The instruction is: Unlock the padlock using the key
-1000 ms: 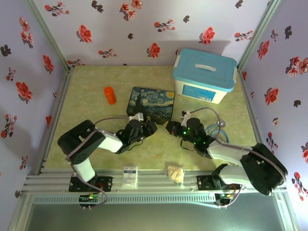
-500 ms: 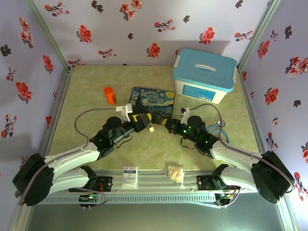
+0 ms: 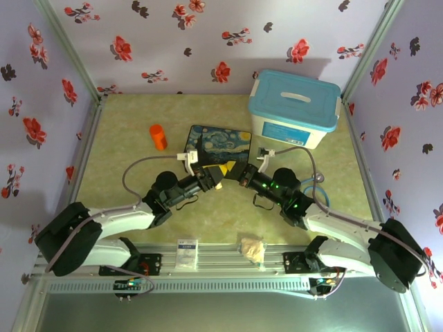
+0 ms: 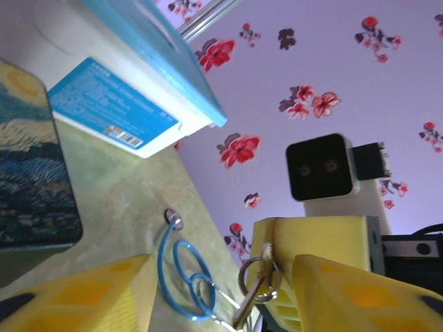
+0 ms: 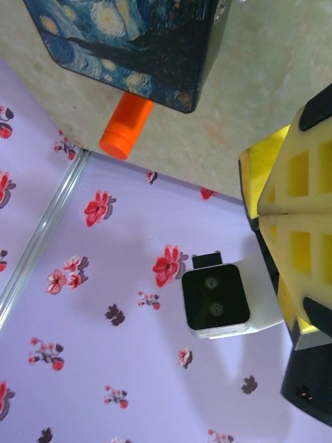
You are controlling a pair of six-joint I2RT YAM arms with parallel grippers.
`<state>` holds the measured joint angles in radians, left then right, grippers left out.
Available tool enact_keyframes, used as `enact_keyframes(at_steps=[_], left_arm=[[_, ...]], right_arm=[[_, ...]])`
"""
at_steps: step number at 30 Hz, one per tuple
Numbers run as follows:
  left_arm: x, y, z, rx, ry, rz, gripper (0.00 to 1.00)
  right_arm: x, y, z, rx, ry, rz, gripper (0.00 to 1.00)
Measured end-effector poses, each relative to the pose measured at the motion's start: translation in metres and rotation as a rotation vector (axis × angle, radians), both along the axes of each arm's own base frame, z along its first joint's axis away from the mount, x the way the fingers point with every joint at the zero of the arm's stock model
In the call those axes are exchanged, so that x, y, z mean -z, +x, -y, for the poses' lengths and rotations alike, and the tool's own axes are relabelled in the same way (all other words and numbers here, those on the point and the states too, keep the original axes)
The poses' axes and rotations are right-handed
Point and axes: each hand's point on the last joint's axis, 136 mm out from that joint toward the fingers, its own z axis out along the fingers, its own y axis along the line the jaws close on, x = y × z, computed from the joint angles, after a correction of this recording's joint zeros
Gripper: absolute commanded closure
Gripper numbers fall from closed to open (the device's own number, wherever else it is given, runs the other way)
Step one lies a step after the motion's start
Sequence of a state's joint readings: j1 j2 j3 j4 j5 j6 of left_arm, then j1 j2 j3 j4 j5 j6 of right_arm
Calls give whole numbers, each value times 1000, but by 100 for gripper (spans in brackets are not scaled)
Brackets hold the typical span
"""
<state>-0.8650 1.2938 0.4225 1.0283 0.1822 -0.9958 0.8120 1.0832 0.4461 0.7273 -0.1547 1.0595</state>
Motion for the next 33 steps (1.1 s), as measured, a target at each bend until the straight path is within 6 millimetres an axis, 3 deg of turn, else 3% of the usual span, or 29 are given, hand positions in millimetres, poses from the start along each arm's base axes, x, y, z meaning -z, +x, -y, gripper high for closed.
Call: enact_keyframes(at_steps=[5, 8, 17, 19, 22, 23, 25, 29, 33], left_arm=[[-19, -6, 0, -1, -58, 36, 64], [-26, -5, -3, -13, -80, 44, 66], [-13, -2, -8, -47, -63, 9, 89], [-13, -2, -9, -49, -65, 8, 99], [-15, -2, -10, -51, -64, 11, 100], [-15, -2, -10, -51, -60, 10, 100], [-14, -3, -11, -49, -36, 10, 100], [-25, 0, -12, -26, 106, 56, 100], [-62, -3, -13, 30, 302, 174, 100]], right_arm=[[-5, 2, 1, 14, 22, 10, 100], [-4, 3, 0, 18, 23, 6, 100], [-5, 3, 0, 19, 24, 8, 100], [-4, 4, 1, 22, 20, 5, 100], [-1, 4, 0, 22, 9, -1, 100], [-1, 4, -1, 18, 3, -1, 85], [1, 2, -3, -4, -29, 0, 44], [1, -8, 1, -64, -222, 67, 30], [-21, -17, 29, -73, -325, 220, 21]])
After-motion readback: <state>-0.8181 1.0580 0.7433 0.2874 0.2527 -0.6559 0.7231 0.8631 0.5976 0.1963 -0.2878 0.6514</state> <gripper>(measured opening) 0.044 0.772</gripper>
